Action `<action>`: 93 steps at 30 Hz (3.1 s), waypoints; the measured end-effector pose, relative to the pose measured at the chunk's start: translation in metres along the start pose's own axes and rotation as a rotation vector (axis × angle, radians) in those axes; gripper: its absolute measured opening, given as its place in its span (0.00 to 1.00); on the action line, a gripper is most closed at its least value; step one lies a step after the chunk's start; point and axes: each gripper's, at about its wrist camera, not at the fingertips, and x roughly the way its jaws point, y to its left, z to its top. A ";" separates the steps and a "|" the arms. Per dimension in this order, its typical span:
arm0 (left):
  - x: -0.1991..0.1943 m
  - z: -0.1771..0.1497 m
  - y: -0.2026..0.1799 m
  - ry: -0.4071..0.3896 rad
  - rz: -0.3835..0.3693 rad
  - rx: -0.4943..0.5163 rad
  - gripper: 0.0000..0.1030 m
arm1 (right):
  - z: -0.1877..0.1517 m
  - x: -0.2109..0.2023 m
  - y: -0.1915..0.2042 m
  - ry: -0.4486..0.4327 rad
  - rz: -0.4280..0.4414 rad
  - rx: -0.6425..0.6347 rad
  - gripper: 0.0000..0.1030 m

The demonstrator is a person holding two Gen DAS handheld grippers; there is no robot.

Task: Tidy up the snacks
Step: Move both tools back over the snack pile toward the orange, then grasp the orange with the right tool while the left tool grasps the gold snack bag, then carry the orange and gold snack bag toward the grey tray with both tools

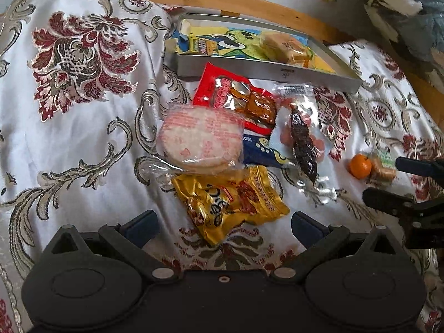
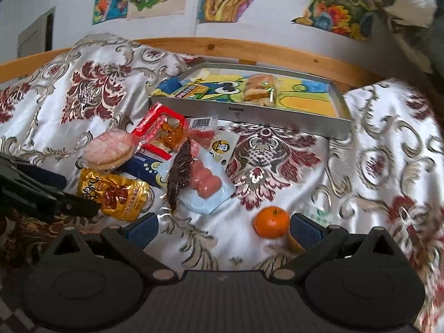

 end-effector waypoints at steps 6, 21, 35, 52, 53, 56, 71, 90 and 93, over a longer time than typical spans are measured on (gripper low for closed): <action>0.006 0.005 0.006 -0.015 -0.050 -0.014 0.99 | 0.006 0.028 -0.013 -0.003 0.062 -0.051 1.00; 0.012 0.005 0.007 -0.047 -0.255 -0.073 0.99 | 0.000 0.052 -0.031 0.119 0.085 0.026 0.99; 0.031 0.001 -0.003 -0.027 -0.308 -0.049 0.99 | -0.008 0.053 -0.027 0.106 0.197 0.052 0.99; 0.016 0.003 0.007 -0.142 -0.313 -0.143 0.64 | -0.010 0.050 -0.037 0.052 0.243 0.181 0.50; 0.016 0.003 0.007 -0.144 -0.322 -0.150 0.61 | -0.010 0.051 -0.038 0.049 0.248 0.189 0.48; 0.018 0.003 0.006 -0.135 -0.360 -0.155 0.51 | -0.011 0.051 -0.039 0.043 0.259 0.209 0.47; 0.044 0.000 -0.016 -0.054 -0.272 -0.079 0.30 | -0.012 0.050 -0.033 0.025 0.256 0.212 0.43; -0.002 -0.007 -0.043 -0.074 -0.175 -0.005 0.12 | -0.010 -0.011 0.009 -0.020 0.152 0.155 0.39; -0.013 -0.008 -0.045 -0.087 -0.165 0.002 0.12 | -0.009 -0.020 0.012 -0.035 0.138 0.149 0.39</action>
